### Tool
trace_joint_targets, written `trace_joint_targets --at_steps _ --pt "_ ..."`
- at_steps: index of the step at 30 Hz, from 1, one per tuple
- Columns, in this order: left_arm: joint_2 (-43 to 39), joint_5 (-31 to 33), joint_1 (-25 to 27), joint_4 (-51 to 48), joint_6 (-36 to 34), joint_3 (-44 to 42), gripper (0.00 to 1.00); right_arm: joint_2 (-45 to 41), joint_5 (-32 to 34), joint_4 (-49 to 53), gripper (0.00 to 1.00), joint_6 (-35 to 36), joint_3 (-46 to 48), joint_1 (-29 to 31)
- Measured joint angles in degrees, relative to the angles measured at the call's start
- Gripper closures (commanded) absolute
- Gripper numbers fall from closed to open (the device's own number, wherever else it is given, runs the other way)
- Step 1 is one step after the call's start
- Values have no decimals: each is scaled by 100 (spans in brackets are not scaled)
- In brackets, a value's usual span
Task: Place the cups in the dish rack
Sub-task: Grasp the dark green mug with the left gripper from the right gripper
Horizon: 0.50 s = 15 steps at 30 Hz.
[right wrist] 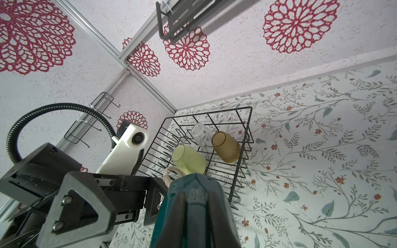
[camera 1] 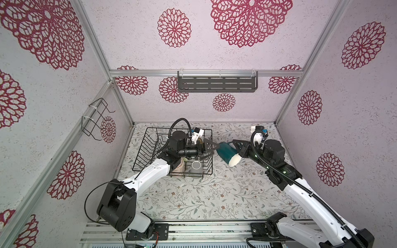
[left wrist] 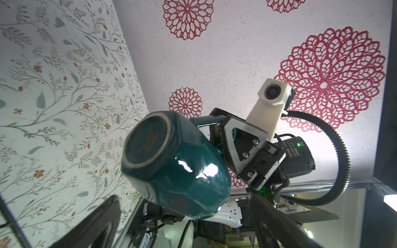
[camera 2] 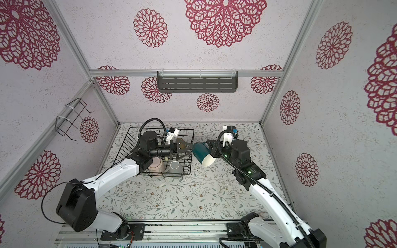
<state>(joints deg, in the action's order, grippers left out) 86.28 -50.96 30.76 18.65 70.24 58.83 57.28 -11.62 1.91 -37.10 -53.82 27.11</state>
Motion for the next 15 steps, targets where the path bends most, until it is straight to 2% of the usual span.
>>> trace_joint_targets --at_steps 7,15 --pt "151 -245 35 570 380 -22 3 157 -225 -11 100 -269 -203 -81" --pt "168 -232 33 514 385 -39 3 264 -525 -208 100 -584 -302 -149"
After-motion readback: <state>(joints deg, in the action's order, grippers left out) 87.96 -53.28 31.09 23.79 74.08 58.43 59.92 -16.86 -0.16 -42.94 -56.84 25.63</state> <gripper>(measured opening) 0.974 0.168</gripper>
